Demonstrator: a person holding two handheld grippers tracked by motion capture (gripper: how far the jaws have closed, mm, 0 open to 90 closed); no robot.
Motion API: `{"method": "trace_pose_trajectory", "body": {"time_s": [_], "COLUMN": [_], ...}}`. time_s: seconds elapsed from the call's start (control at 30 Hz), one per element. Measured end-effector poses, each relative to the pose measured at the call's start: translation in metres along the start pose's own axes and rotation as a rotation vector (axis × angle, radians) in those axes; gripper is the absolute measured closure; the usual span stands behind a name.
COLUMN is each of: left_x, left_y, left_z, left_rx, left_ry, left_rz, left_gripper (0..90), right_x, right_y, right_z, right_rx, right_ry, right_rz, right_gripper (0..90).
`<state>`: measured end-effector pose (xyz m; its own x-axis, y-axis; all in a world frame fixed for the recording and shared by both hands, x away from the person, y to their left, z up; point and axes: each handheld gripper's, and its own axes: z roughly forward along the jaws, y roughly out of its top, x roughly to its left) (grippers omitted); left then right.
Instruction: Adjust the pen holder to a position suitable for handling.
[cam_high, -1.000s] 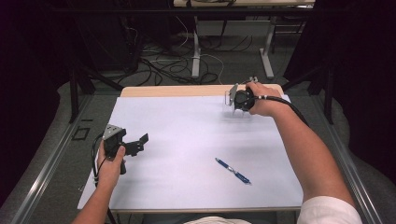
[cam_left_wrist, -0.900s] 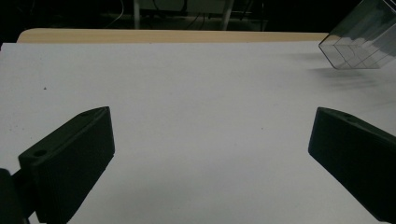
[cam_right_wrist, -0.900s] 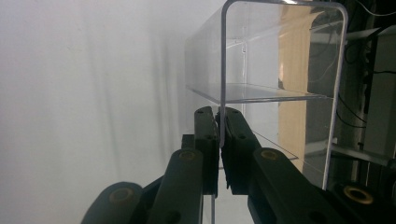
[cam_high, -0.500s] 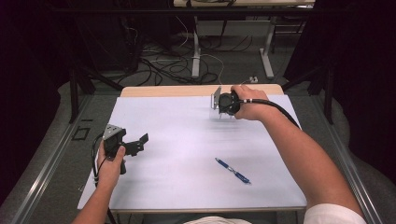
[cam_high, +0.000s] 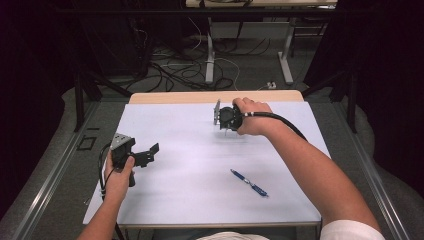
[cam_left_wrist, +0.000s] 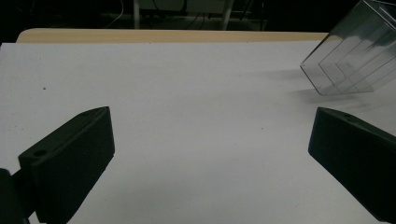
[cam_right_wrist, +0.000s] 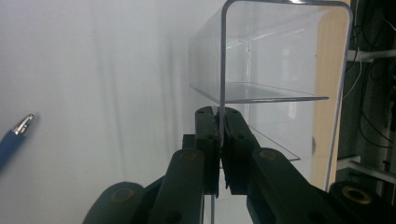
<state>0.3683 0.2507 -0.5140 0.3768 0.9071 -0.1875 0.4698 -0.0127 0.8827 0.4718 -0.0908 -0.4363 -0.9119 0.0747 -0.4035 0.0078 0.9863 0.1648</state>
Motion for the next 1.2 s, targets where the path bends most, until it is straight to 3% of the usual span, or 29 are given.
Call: {"method": "trace_pose_trajectory", "body": {"time_s": [0.1,0.13,0.27,0.33,0.37,0.67,0.7,0.87,1.13,1.2], "left_x": [0.000,0.000,0.000,0.000,0.000,0.000,0.000,0.000,0.000,0.000], "left_y": [0.000,0.000,0.000,0.000,0.000,0.000,0.000,0.000,0.000,0.000], "left_z": [0.000,0.000,0.000,0.000,0.000,0.000,0.000,0.000,0.000,0.000], "left_rx": [0.001,0.000,0.000,0.000,0.000,0.001,0.000,0.001,0.001,0.002], "left_ry": [0.000,0.000,-0.001,0.000,0.000,-0.001,-0.001,-0.002,-0.002,-0.002], "left_rz": [-0.001,-0.001,0.000,0.000,-0.001,-0.001,-0.001,-0.001,0.001,0.000], "left_gripper": [0.4,0.4,0.4,0.4,0.4,0.4,0.4,0.4,0.4,0.4], "right_x": [0.002,0.003,0.008,0.010,0.010,0.014,0.014,0.014,0.013,0.013], "right_y": [0.004,0.007,0.017,0.021,0.022,0.034,0.035,0.039,0.041,0.042], "right_z": [0.003,0.002,0.004,0.006,0.005,0.012,0.011,0.014,0.019,0.022], "right_rx": [-0.020,0.002,-0.006,-0.024,-0.007,-0.026,-0.006,-0.012,-0.023,-0.048], "right_ry": [-0.006,0.012,0.030,0.032,0.041,0.057,0.075,0.085,0.079,0.068], "right_rz": [-0.006,-0.011,-0.032,-0.026,-0.032,-0.045,-0.034,-0.045,-0.038,-0.038], "right_gripper": [86.5,86.5,86.5,86.6,86.6,86.5,86.5,86.3,85.0,84.5]}}
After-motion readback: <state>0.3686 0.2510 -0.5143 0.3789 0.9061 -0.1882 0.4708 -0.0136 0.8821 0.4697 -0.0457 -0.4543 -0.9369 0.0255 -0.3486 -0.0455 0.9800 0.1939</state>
